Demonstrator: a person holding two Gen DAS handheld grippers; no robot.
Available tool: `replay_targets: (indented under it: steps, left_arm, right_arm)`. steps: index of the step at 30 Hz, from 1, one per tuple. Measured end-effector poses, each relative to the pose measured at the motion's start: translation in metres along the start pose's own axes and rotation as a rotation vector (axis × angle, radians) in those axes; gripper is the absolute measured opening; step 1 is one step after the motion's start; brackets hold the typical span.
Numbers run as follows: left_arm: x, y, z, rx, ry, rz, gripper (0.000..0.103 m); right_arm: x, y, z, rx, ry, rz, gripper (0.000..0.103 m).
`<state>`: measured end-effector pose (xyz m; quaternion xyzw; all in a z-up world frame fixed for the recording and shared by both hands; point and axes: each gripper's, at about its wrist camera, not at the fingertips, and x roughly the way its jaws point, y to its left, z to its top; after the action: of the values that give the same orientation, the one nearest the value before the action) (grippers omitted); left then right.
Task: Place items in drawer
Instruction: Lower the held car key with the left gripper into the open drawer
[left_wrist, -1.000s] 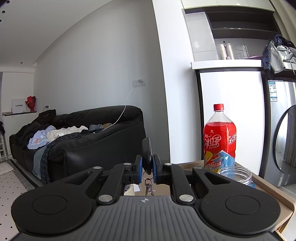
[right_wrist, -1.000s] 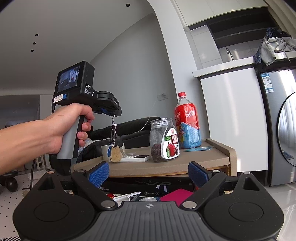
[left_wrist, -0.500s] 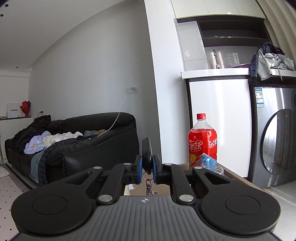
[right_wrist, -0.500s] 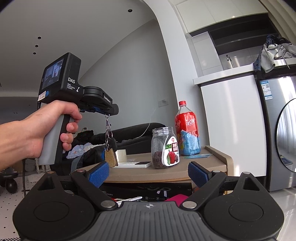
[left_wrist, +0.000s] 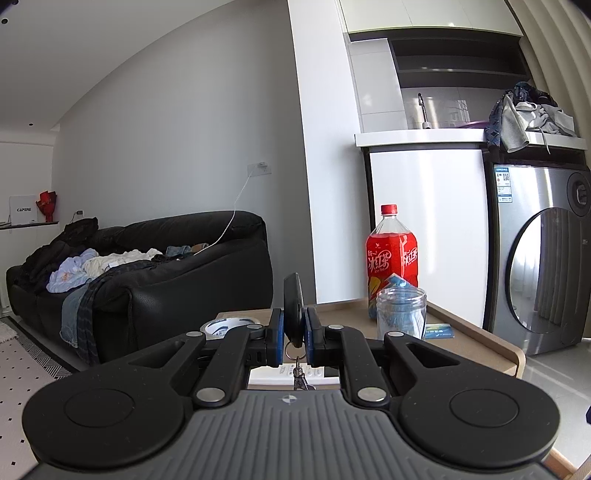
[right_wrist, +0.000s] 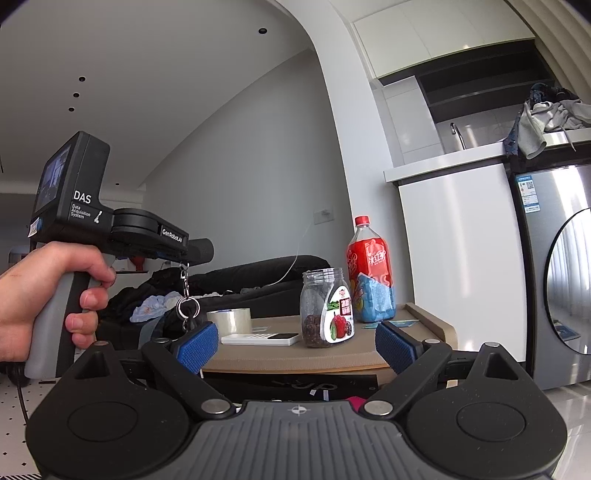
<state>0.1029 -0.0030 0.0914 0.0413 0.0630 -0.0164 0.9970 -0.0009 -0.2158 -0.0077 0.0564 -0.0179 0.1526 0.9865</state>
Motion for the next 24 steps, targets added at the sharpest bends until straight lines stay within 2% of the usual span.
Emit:
replay_targets:
  steps: [12, 24]
  left_arm:
    - [-0.008, 0.030, -0.036, -0.015, 0.058, 0.050, 0.013]
    - [-0.009, 0.024, -0.067, -0.041, 0.093, 0.001, 0.013]
  right_arm:
    - [-0.002, 0.003, -0.001, -0.005, 0.002, 0.006, 0.095]
    - [-0.009, 0.010, 0.000, -0.031, 0.010, -0.003, 0.095]
